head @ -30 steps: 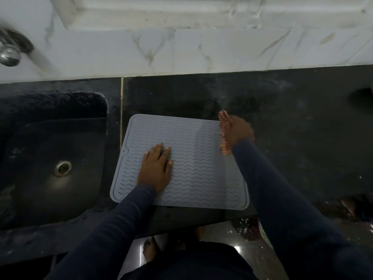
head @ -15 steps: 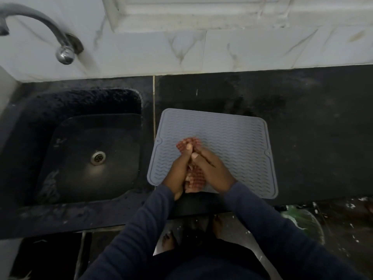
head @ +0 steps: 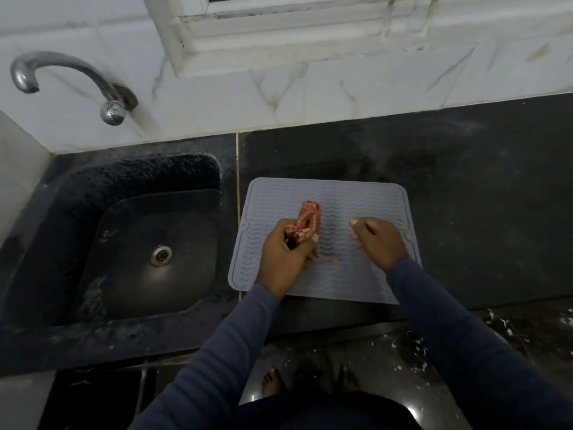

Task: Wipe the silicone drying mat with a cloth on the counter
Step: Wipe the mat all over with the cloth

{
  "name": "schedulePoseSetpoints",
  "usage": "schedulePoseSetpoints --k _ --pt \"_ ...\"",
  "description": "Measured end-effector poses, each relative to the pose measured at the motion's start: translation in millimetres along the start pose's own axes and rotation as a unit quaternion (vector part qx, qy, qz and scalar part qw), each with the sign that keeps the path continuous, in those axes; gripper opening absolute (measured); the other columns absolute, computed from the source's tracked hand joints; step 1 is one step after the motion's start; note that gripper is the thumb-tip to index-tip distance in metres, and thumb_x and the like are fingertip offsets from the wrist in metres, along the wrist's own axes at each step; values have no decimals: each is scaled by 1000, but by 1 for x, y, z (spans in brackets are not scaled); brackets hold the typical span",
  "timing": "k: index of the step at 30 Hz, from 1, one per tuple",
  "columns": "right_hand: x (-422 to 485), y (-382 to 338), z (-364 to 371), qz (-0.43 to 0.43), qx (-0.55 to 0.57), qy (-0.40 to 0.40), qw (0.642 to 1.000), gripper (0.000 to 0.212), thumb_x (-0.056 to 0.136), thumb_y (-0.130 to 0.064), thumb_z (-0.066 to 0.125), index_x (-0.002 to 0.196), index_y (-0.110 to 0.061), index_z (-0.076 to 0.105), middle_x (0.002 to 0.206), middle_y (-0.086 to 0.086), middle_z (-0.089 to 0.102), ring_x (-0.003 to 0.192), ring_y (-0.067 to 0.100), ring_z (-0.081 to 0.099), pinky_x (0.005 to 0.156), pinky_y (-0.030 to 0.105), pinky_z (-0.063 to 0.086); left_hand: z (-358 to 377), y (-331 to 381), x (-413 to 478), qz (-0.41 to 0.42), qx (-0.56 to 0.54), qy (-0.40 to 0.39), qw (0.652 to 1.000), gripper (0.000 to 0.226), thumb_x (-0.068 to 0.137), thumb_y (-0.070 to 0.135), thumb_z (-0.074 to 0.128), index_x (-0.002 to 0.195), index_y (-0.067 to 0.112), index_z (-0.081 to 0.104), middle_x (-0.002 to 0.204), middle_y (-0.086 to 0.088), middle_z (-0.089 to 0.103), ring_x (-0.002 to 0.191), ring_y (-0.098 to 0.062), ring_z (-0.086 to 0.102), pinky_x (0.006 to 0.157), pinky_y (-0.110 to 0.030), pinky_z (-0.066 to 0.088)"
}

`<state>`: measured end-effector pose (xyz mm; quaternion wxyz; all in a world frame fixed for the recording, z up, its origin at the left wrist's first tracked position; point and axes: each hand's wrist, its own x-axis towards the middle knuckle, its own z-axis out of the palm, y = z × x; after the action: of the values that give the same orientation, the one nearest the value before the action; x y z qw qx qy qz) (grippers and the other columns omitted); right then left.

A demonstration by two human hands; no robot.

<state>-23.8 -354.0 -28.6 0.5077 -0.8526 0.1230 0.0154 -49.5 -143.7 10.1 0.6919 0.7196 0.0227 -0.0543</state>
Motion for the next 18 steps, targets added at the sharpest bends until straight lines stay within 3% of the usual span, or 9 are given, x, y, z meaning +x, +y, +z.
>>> schedulePoseSetpoints --k 3,5,7,10,12,14,16,18 --pt "5 18 -2 -54 -25 -17 998 20 94 -30 61 84 -16 72 83 1 70 79 19 66 76 33 52 -1 -7 1 35 24 -7 999 40 78 23 73 116 15 62 120 -7 62 109 -18 60 94 -31 49" --pt "4 37 -1 -75 -66 -22 995 15 93 -28 61 89 -20 72 85 -4 68 82 16 64 72 23 43 -9 -31 -8 51 154 -16 987 34 79 23 67 112 30 62 126 1 52 114 -14 53 98 -23 42" --pt "1 53 -2 -83 -79 -17 993 14 93 -26 61 87 -19 72 82 -6 66 79 14 62 69 22 42 -19 -62 -23 83 286 -24 954 35 79 4 57 106 24 66 123 1 49 115 -20 52 101 -16 38" --pt "2 63 -2 -95 -52 -12 994 16 93 -26 61 83 -18 71 78 -5 67 73 12 61 67 24 47 -17 -80 -40 66 337 33 939 38 81 -6 46 109 7 68 120 -4 57 112 -20 54 102 -38 43" --pt "5 66 1 -102 -59 0 993 21 93 -27 59 74 -21 66 71 -6 63 66 11 57 61 24 43 -3 -69 -41 13 290 116 950 23 89 13 56 111 12 64 114 -3 61 106 -16 56 96 -45 46" --pt "6 67 4 -111 -93 16 989 27 92 -28 58 68 -18 62 67 -5 58 61 14 53 56 26 39 23 -57 -33 -19 299 102 949 46 84 47 61 120 19 57 118 -2 58 108 -18 55 95 -45 47" --pt "6 66 6 -125 -133 28 983 27 91 -30 58 68 -16 62 69 -4 55 61 16 51 55 28 40 53 -56 -22 -56 431 29 900 79 76 72 53 136 22 42 135 -9 47 120 -27 47 101 -48 42" --pt "7 67 6 -133 -131 24 982 27 92 -29 58 69 -16 61 70 -5 53 62 16 51 55 28 40 78 -64 -15 -88 580 13 810 89 76 77 45 144 22 31 146 -18 32 125 -38 37 102 -51 36"
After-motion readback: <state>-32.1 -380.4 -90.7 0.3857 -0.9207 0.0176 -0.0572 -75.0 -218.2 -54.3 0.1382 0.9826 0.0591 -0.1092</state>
